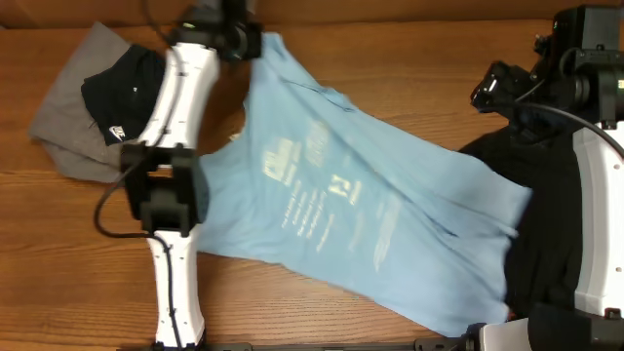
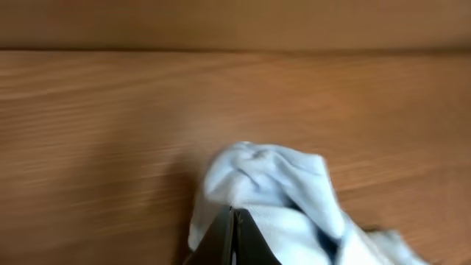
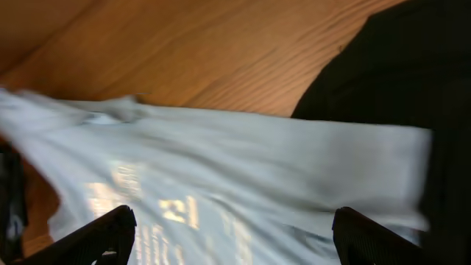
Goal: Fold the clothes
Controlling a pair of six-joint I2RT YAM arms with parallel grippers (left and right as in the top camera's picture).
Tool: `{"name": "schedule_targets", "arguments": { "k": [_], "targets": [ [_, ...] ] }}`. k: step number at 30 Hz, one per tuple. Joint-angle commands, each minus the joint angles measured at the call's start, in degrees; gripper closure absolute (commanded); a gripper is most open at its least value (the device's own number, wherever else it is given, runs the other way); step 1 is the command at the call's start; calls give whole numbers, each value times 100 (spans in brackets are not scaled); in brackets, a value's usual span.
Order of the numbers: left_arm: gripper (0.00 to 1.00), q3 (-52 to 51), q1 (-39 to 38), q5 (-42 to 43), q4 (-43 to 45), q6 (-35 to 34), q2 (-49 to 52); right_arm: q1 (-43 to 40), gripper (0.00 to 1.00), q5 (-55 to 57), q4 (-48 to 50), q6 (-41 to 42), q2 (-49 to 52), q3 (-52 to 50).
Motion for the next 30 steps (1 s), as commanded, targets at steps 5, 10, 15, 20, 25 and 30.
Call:
{"name": "schedule_targets", "arguments": {
  "k": [5, 10, 15, 20, 25, 30],
  "targets": [
    [96, 223, 234, -1158, -612, -221, -249, -13, 10, 133, 42, -35, 17, -140],
    [96, 315, 356, -1185, -643, -476, -256, -13, 9, 133, 299, -33, 227, -501],
    [96, 542, 485, -1163, -809, -909, -413, -59, 12, 612, 708, 319, 551, -909],
    [89, 933, 549, -1167, -1080, -813, -745, -334, 18, 713, 981, 466, 1084, -984],
    [40, 1060, 540, -1152, -1329, -664, -1180, -824, 19, 710, 1141, 577, 1609, -988],
    [44, 1060, 461, -400, -1814, -214, -1469, -1224, 23, 490, 1268, 590, 2103, -1021]
  ]
}}
